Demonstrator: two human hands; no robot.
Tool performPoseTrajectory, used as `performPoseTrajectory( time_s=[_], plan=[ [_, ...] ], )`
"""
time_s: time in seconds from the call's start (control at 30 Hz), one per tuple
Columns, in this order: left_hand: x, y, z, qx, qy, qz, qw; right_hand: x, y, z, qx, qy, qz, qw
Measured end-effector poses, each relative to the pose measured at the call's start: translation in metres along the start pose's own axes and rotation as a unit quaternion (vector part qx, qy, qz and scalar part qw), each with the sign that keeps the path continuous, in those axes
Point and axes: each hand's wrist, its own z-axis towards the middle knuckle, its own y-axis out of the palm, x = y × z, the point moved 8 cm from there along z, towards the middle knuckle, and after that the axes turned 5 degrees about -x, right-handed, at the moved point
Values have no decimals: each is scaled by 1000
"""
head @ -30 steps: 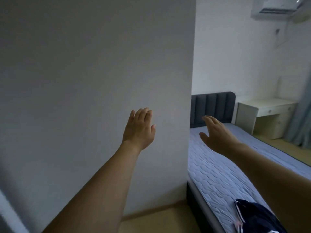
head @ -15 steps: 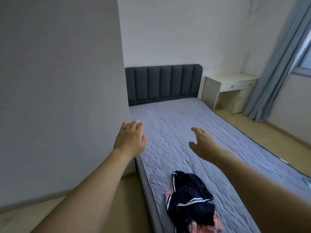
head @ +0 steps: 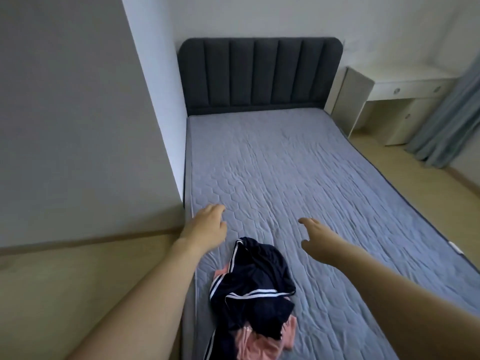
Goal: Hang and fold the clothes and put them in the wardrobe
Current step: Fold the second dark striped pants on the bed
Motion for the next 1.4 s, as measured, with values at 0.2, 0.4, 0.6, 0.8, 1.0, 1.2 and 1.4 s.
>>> performPoseTrajectory(
  time_s=[0.2,0.4,0.6,0.8,1.0,1.2,1.4],
  plan=[
    [35,173,67,-60,-122,-100,986,132,53,118,-83,-13,-22,996],
    [19,406,87,-181,-224,-207,935,228,166,246,-133,-61,-98,984],
    [-12,593,110,-172,-374,-387,825,225,284,369,-80,-252,-197,944],
    [-26,669,137,-121,-505,-254,816,150,348,418,33,-489,-401,774],
    [-12,604,99,-25,-383,-430,817,107,365,377,-1,-548,-476,687],
    [3,373,47,-69,-328,-148,931,67,211,282,-15,-505,-436,745],
    [97,88,37,-14,-267,-86,960,4,-39,163,67,-436,-323,837]
  ],
)
